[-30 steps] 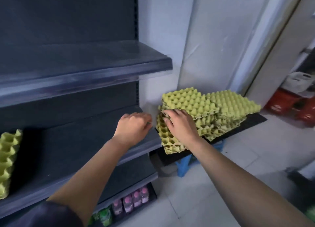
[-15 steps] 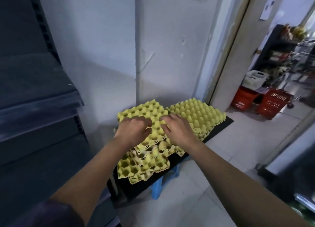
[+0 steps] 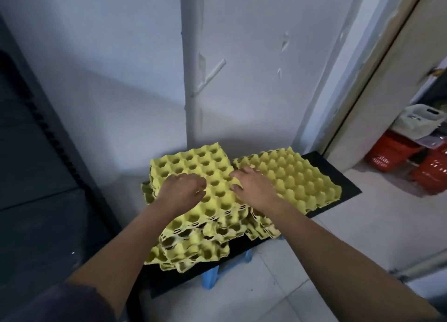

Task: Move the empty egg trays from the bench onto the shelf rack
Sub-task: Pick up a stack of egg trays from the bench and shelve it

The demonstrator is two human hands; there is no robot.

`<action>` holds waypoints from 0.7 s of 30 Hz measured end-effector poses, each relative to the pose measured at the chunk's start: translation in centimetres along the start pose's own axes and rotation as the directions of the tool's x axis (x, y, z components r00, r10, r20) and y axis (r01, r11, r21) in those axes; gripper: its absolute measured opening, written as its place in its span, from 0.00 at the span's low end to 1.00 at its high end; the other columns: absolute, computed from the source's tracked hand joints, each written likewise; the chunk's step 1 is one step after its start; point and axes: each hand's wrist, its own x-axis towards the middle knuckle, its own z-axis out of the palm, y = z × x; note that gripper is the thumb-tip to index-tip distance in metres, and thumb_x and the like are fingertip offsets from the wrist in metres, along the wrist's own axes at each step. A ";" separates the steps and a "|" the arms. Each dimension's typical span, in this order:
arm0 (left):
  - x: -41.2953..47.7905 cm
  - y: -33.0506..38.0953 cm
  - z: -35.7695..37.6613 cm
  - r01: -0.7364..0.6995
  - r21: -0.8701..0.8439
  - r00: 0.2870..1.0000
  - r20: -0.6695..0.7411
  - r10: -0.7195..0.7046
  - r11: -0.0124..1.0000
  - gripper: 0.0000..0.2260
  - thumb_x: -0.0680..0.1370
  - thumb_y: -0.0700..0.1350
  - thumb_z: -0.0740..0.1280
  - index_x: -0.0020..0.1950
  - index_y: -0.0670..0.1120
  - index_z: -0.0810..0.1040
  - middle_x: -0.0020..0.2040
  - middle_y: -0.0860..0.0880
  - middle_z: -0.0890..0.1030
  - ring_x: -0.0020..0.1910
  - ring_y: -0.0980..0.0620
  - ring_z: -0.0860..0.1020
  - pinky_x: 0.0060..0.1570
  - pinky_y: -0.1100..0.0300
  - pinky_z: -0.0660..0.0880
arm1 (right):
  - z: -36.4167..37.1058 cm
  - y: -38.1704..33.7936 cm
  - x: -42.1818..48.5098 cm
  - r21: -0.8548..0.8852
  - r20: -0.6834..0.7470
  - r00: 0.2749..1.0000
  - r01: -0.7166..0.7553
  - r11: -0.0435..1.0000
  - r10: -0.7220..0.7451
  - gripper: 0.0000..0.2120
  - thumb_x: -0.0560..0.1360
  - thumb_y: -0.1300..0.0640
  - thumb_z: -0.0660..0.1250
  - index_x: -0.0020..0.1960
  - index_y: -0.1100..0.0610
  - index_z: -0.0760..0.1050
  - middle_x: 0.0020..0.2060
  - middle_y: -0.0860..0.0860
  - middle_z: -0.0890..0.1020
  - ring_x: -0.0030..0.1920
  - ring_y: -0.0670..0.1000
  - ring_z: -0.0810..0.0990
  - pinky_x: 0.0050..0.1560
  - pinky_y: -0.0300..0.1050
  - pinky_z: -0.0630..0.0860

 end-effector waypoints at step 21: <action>1.9 0.8 11.1 0.232 0.165 0.927 0.261 -0.269 0.959 0.34 0.75 0.55 0.65 0.75 0.56 0.49 0.72 0.47 0.62 0.70 0.46 0.62 0.62 0.48 0.68 | 6.3 5.0 5.8 0.063 0.388 0.922 -0.027 0.998 0.000 0.26 0.81 0.45 0.54 0.75 0.55 0.58 0.72 0.59 0.60 0.68 0.59 0.68 0.66 0.56 0.69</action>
